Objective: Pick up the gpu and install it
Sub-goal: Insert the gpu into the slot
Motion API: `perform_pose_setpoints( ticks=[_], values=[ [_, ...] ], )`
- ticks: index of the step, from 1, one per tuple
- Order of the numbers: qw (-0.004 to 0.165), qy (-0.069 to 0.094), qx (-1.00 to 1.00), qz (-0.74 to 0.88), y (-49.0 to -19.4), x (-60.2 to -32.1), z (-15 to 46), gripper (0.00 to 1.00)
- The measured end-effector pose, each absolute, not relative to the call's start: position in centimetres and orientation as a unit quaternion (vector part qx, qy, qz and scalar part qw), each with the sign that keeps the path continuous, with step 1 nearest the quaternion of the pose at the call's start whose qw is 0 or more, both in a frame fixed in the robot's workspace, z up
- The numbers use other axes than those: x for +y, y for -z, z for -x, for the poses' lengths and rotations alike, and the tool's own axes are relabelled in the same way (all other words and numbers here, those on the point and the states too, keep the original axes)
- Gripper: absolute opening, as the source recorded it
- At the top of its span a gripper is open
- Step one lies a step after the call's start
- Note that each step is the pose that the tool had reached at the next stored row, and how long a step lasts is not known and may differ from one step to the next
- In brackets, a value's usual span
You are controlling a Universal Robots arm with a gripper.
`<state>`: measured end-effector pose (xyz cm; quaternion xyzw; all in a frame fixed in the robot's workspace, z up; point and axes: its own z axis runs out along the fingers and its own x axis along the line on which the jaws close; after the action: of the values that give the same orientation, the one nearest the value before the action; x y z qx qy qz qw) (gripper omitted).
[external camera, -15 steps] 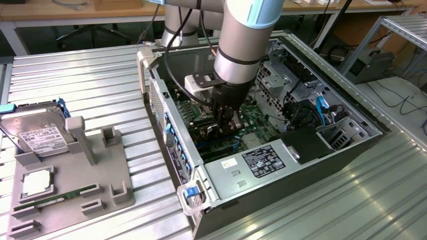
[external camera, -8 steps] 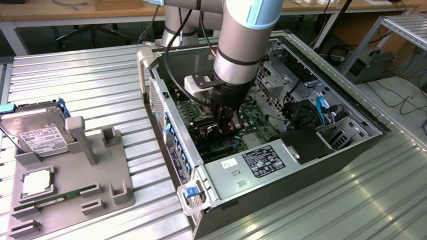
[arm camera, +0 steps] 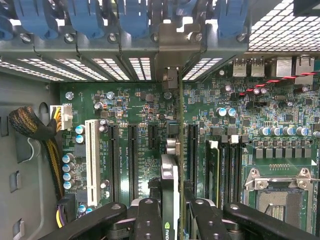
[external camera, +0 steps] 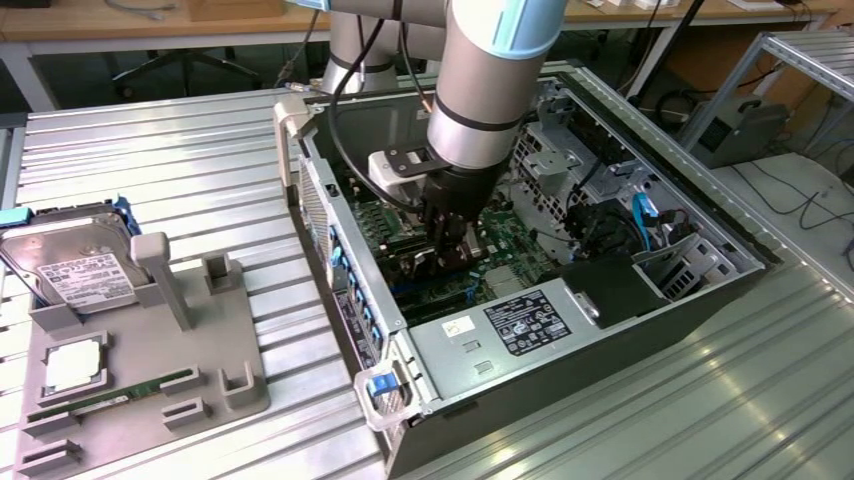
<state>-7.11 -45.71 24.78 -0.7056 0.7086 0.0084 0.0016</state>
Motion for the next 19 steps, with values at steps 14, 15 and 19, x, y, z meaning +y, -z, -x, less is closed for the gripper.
perform_pose_setpoints(
  ticks=[14,15,19],
  values=[
    [0.002,-0.009,0.709,0.706,-24.58,-45.7,7.13,0.27],
    [0.002,-0.008,0.709,0.706,-24.59,-45.71,7.13,0.27],
    [0.002,-0.008,0.709,0.706,-24.59,-45.71,7.13,0.27]
  ],
)
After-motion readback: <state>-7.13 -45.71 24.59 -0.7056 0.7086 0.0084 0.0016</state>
